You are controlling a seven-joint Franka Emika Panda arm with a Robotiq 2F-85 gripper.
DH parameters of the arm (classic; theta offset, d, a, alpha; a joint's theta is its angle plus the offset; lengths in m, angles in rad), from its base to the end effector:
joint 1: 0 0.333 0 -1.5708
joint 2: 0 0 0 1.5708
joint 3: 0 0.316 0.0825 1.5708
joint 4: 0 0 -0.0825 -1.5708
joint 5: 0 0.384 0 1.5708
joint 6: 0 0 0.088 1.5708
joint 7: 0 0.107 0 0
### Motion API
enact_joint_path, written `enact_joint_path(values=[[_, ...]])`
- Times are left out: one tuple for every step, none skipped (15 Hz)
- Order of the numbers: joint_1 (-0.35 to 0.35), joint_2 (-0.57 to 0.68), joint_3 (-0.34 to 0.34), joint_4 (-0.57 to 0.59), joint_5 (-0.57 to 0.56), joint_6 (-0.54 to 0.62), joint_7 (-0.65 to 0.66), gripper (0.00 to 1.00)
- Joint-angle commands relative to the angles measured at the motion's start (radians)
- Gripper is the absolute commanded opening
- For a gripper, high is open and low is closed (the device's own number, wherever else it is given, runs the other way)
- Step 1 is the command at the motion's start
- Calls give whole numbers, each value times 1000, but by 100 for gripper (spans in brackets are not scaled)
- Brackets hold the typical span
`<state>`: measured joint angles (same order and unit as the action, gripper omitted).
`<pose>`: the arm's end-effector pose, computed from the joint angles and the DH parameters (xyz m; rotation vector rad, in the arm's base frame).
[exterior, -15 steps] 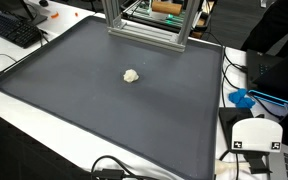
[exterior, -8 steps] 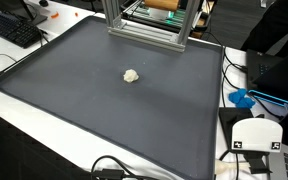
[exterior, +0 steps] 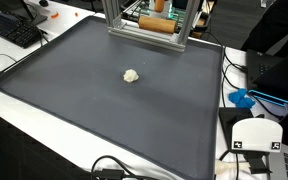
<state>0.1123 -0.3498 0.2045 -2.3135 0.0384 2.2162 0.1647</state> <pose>0.4431 0.1531 0.5021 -3.0889 -0.2000 -0.3856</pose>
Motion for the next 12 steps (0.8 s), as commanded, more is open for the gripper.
enact_joint_path(values=[[-4,104,-6,42,-39,72,3,22],[-8,130,-7,48,-57,86,3,22],[-12,156,-8,55,-73,98,10,22],[-15,179,-10,62,-94,110,19,22],[-20,205,-11,71,-113,122,36,22],[-22,229,-15,81,-131,130,41,22],[-26,251,-18,90,-147,143,60,22],[-29,275,-22,102,-169,151,82,22],[-31,295,-26,111,-187,157,99,22],[-30,316,-33,123,-199,160,110,22],[-28,335,-40,133,-205,166,123,22],[-26,353,-47,142,-213,171,128,22]])
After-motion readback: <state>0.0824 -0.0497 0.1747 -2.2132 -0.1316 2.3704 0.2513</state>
